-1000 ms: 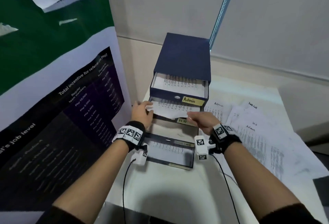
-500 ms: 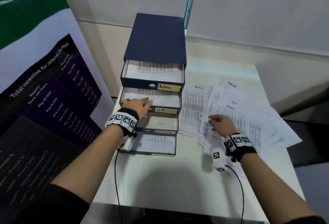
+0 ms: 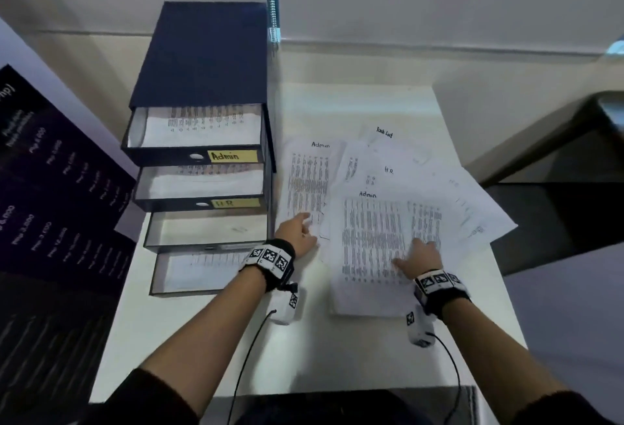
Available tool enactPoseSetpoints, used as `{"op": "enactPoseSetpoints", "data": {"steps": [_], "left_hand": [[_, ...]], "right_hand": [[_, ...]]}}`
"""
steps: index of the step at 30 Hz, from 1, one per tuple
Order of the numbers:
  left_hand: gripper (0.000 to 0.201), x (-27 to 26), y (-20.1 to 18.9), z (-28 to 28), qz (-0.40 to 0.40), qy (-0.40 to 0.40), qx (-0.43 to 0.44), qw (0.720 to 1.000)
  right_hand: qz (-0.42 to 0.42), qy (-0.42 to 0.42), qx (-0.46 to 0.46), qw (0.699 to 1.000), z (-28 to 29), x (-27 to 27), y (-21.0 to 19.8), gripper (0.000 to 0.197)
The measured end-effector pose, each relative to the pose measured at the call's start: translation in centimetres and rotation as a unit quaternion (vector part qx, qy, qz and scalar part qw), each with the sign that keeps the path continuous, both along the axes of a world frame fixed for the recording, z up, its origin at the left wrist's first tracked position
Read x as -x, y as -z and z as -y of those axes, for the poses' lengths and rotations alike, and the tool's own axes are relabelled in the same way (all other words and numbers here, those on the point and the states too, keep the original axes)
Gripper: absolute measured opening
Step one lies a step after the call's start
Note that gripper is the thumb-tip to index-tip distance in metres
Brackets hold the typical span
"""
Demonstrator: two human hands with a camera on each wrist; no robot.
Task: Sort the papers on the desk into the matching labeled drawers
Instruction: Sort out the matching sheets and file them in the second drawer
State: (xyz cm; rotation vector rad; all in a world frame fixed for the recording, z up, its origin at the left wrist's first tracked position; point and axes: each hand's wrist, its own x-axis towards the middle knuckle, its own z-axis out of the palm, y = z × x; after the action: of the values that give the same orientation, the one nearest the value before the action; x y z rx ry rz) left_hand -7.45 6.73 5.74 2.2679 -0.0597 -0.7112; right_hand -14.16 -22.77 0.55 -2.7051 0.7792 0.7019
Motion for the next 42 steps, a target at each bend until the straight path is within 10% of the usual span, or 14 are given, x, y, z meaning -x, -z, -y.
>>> {"op": "enactPoseSetpoints", "data": {"steps": [5,10,17,23,30,34,38,42], "left_hand": [[0.067,1.0,4.3,3.5,-0.112,-0.091,0.011,0.989],[0.059,1.1,5.7,5.8,-0.068,-0.156,0.014,0.985],[0.018,2.1,4.1,7.0,0.059,-0.190,0.055,0.979],[0.011,1.6,-1.3,5.7,0.108,-0.169,0.168,0.965],[0.017,0.8,-8.8,0.2,0.187,-0.248,0.242,0.919],[0.055,1.3,-12.6,-6.2,0.211,-0.281,0.248,0.903],[0.090,1.7,-15.4,-14.2,0.200,-0.320,0.256,0.890],[0.073,2.2,-17.3,-20.8,0.184,-0.375,0.285,0.863]], "right_hand": [[0.058,0.090,-0.098,0.989,0.4,-0.5,0.0,0.092],[0.036,0.006,-0.128,0.991,1.2,-1.0,0.9,0.018],[0.077,0.080,-0.190,0.976,2.2,-2.0,1.3,0.105],[0.138,0.068,-0.284,0.946,0.6,-3.3,-2.6,0.065],[0.332,0.072,-0.481,0.809,-4.3,-6.3,-11.4,0.026],[0.391,-0.008,-0.508,0.767,-9.1,-7.5,-17.4,0.064],[0.394,-0.148,-0.472,0.775,-15.4,-8.0,-22.1,0.044],[0.273,-0.084,-0.565,0.774,-21.6,-8.7,-23.8,0.026]]}}
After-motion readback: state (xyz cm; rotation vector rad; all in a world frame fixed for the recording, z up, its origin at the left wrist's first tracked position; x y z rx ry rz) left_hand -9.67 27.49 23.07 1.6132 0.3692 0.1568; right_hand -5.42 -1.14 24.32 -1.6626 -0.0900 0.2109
